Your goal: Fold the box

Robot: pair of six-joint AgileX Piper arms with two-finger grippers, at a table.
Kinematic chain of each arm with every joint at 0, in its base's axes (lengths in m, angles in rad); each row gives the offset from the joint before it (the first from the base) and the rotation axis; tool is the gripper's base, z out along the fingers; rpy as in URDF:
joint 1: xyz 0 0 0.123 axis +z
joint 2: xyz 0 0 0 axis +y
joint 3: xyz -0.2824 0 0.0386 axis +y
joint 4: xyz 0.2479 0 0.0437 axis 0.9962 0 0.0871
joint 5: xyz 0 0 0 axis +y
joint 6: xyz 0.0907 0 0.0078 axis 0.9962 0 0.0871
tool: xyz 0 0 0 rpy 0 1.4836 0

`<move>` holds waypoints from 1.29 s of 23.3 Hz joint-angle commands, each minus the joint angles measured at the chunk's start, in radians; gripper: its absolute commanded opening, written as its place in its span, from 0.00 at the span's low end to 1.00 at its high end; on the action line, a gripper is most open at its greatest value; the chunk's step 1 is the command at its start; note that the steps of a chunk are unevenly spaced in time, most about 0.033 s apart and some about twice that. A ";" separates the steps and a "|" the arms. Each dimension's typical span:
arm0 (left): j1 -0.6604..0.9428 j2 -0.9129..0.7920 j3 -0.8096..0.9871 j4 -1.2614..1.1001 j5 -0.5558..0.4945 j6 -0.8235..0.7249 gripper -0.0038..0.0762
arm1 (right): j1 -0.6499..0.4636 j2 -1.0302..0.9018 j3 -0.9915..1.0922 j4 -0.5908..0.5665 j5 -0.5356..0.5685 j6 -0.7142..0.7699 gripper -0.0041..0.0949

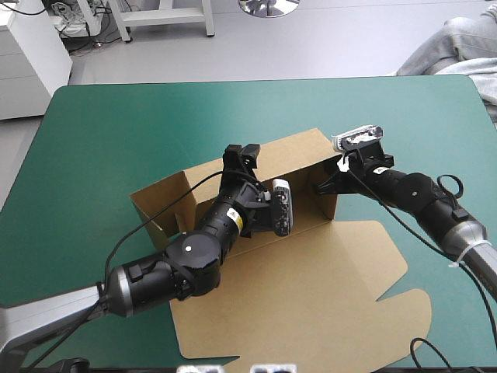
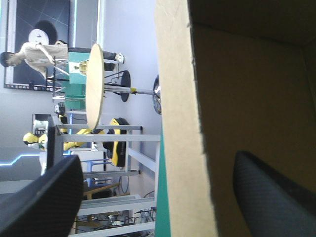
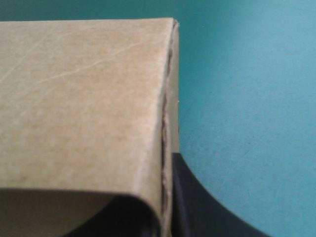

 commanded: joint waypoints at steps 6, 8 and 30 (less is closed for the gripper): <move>-0.212 -0.155 -0.028 0.057 0.073 0.016 0.73 | -0.004 -0.025 -0.081 -0.023 -0.019 0.051 0.02; -0.229 -0.173 -0.028 0.048 0.073 0.016 0.62 | -0.004 -0.025 -0.082 -0.059 -0.021 0.083 0.02; 1.008 -0.128 -0.635 -1.375 0.527 0.461 0.06 | -0.004 -0.025 -0.082 -0.134 0.036 0.143 0.02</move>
